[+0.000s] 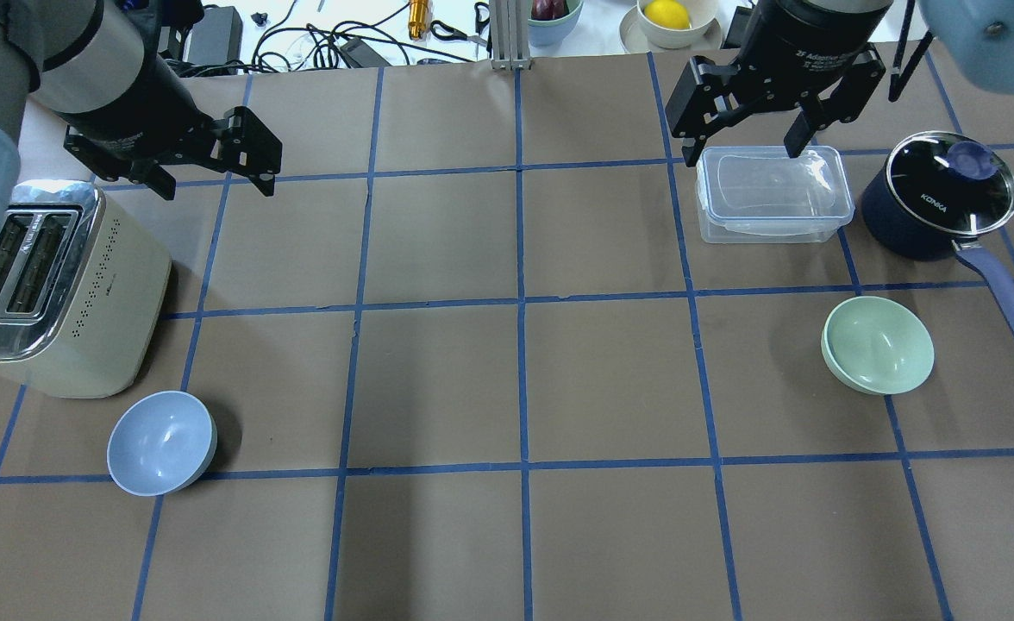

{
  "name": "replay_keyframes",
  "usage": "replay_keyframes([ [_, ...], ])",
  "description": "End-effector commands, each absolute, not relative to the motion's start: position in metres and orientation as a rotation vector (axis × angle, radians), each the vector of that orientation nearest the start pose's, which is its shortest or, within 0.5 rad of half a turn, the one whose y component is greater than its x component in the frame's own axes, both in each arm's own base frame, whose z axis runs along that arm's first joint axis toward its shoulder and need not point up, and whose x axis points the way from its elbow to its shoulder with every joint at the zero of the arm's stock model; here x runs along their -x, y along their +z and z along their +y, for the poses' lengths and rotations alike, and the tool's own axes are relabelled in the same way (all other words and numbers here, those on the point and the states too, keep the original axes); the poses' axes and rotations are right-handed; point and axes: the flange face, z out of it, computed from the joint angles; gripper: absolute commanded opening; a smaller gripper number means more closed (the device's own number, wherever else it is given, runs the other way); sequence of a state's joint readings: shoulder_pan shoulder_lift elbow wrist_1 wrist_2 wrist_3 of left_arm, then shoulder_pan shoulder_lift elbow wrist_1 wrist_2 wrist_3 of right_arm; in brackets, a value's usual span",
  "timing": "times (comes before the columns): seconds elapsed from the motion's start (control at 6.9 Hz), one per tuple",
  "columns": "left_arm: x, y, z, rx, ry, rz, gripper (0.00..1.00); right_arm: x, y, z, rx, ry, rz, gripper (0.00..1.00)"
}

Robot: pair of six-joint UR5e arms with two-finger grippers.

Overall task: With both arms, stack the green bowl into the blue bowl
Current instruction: 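Lower the left gripper onto the rim of the light blue bowl and grasp it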

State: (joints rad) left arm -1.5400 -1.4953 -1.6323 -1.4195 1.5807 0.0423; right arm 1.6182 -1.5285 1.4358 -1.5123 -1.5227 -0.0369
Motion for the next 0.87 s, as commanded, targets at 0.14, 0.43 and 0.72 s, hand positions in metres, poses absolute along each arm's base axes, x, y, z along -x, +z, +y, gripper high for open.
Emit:
replay_keyframes([
  [0.14,0.117,0.513,-0.472,-0.11,-0.267,3.101,1.0,-0.162,0.527,-0.505,0.129,-0.052,3.089,1.0],
  [0.43,0.118,0.505,-0.462,-0.116,-0.209,3.097,1.0,-0.161,0.527,-0.505,0.127,-0.054,3.089,1.0],
  [0.72,0.083,0.42,-0.428,-0.032,0.09,2.954,1.0,-0.159,0.527,-0.506,0.127,-0.054,3.089,1.0],
])
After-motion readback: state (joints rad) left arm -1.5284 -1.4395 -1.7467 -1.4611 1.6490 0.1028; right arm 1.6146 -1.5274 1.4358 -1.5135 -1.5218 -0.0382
